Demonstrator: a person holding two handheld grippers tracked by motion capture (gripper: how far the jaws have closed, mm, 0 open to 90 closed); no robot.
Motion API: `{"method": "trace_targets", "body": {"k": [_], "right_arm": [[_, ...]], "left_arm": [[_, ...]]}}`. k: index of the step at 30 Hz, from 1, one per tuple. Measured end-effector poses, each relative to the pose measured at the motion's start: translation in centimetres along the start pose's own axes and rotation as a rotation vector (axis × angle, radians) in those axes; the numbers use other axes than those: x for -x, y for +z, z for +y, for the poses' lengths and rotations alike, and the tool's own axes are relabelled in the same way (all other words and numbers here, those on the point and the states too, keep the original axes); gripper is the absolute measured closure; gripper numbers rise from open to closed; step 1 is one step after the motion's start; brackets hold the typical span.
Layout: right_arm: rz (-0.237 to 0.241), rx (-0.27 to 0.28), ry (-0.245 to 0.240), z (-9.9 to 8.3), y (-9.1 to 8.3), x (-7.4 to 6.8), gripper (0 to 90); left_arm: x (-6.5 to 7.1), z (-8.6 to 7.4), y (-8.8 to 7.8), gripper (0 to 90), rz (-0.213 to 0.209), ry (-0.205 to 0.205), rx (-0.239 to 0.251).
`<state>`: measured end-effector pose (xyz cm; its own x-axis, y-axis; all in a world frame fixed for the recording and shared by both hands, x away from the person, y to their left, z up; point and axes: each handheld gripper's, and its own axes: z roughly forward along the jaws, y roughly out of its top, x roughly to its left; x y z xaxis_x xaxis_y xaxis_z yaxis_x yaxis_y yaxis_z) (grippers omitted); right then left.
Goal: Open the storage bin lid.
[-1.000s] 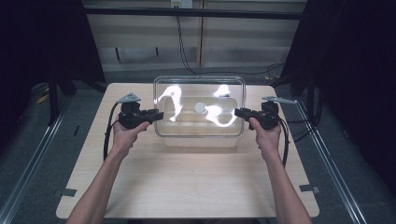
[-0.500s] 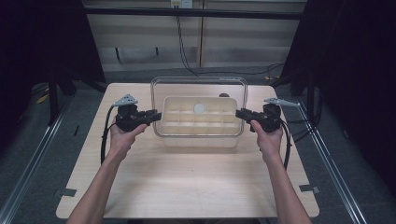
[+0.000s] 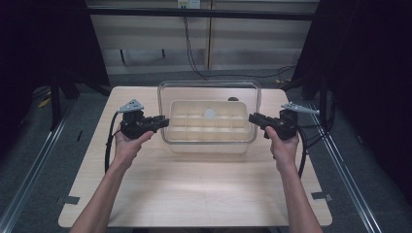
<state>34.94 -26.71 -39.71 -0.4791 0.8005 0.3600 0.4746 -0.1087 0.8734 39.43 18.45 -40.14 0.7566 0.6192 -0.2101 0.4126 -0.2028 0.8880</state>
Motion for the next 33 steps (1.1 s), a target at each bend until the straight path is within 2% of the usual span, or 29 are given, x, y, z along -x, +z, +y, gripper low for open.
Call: {"method": "trace_targets", "body": {"k": [4,12,19,28,33], "right_arm": [[0.006,-0.002,-0.013,-0.1,-0.5,-0.3,69.1],[-0.007,-0.049,-0.052,-0.6,-0.8,-0.9,68.9],[0.002,-0.057,-0.071,-0.4,-1.2,-1.6,69.0],[0.013,-0.061,-0.065,-0.1,-2.0,-1.9,69.0],[0.015,-0.072,-0.078,-0.1,-2.7,-2.2,69.1]], "left_arm": [[0.2,0.0,-0.2,70.2,-0.001,0.004,-0.002],[0.7,-0.3,-0.9,70.6,-0.003,0.006,-0.006],[1.1,-0.6,-1.7,70.9,0.000,0.011,-0.008],[1.9,-0.5,-2.1,71.2,-0.005,0.025,-0.011],[2.5,-0.5,-2.4,71.0,0.001,0.043,-0.030]]}}
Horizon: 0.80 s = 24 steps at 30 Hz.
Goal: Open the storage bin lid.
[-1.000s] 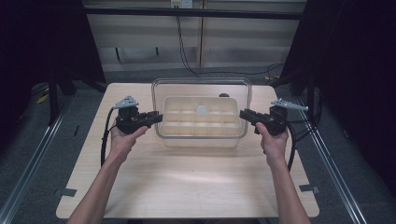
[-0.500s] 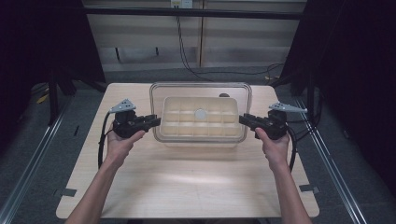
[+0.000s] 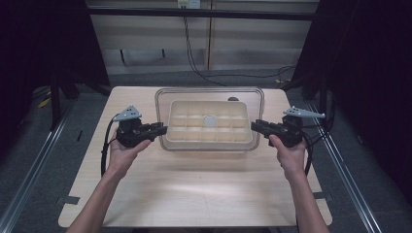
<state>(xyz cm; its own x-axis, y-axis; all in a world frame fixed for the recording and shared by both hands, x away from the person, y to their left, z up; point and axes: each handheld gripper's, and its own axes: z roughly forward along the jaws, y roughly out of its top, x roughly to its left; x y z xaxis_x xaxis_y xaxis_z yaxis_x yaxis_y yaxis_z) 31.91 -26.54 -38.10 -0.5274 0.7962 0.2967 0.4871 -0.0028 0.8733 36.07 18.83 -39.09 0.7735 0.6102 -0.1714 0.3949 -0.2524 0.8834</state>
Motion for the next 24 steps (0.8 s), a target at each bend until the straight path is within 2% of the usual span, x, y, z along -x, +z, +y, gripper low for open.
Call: {"method": "trace_targets", "body": {"k": [5,15,18,24], "right_arm": [[0.003,-0.038,0.016,-0.4,-0.8,-0.6,69.1],[0.017,-0.024,0.018,-1.1,-1.8,-1.4,69.4],[0.025,-0.025,0.020,-1.3,-2.0,-1.6,69.6],[0.017,-0.039,0.004,-1.7,-2.3,-2.2,69.5]], "left_arm": [[0.5,-0.3,-0.4,71.2,-0.011,0.010,-0.014],[1.5,-0.3,-1.2,71.1,-0.004,0.033,-0.019],[1.9,-0.5,-1.6,70.9,0.012,0.040,-0.009],[2.2,-1.1,-1.9,71.0,0.004,0.036,-0.025]]}}
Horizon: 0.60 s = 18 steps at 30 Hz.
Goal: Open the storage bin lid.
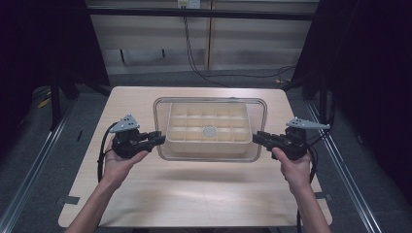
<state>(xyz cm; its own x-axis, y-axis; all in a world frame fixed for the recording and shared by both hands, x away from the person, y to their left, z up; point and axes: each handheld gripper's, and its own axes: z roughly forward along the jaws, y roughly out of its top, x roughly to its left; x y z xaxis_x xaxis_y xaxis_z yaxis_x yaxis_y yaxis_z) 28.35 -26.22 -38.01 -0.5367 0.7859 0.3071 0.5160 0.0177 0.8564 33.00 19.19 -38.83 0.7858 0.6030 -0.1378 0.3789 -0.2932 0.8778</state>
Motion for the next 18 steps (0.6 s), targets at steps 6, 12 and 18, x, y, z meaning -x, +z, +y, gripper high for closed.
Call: {"method": "trace_targets", "body": {"k": [6,12,18], "right_arm": [[-0.007,-0.014,-0.002,-0.3,-0.2,-0.4,69.4],[-0.003,-0.026,0.003,-0.6,-0.5,-0.6,69.5],[-0.001,-0.035,0.001,-1.3,-0.8,-0.8,69.7]], "left_arm": [[0.4,-0.3,-0.2,70.8,0.000,-0.006,-0.019],[0.7,-0.7,-0.2,70.7,-0.004,-0.005,-0.028],[1.0,-1.2,-0.4,70.7,-0.003,0.003,-0.040]]}}
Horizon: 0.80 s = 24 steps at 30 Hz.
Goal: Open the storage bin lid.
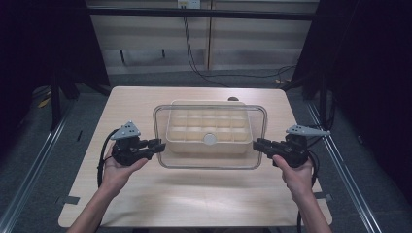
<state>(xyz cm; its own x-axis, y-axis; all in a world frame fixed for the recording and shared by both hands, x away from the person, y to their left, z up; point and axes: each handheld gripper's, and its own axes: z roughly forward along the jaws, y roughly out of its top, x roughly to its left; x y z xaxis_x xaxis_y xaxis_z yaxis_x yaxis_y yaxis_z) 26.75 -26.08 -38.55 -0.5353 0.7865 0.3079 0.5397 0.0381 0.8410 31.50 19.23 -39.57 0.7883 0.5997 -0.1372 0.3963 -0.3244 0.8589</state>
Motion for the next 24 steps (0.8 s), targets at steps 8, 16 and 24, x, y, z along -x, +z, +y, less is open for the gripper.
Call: {"method": "trace_targets", "body": {"k": [8,16,24], "right_arm": [[0.013,-0.013,0.001,-0.9,0.0,-0.4,69.8],[0.021,-0.023,0.006,-1.6,-0.1,-0.7,70.1],[0.029,-0.037,0.016,-2.5,-0.5,-1.4,70.7]], "left_arm": [[0.5,-0.9,-0.4,70.7,0.000,0.003,-0.020],[0.9,-2.0,-0.7,70.8,-0.005,-0.003,-0.026],[1.6,-2.7,-1.2,70.7,0.001,0.013,-0.049]]}}
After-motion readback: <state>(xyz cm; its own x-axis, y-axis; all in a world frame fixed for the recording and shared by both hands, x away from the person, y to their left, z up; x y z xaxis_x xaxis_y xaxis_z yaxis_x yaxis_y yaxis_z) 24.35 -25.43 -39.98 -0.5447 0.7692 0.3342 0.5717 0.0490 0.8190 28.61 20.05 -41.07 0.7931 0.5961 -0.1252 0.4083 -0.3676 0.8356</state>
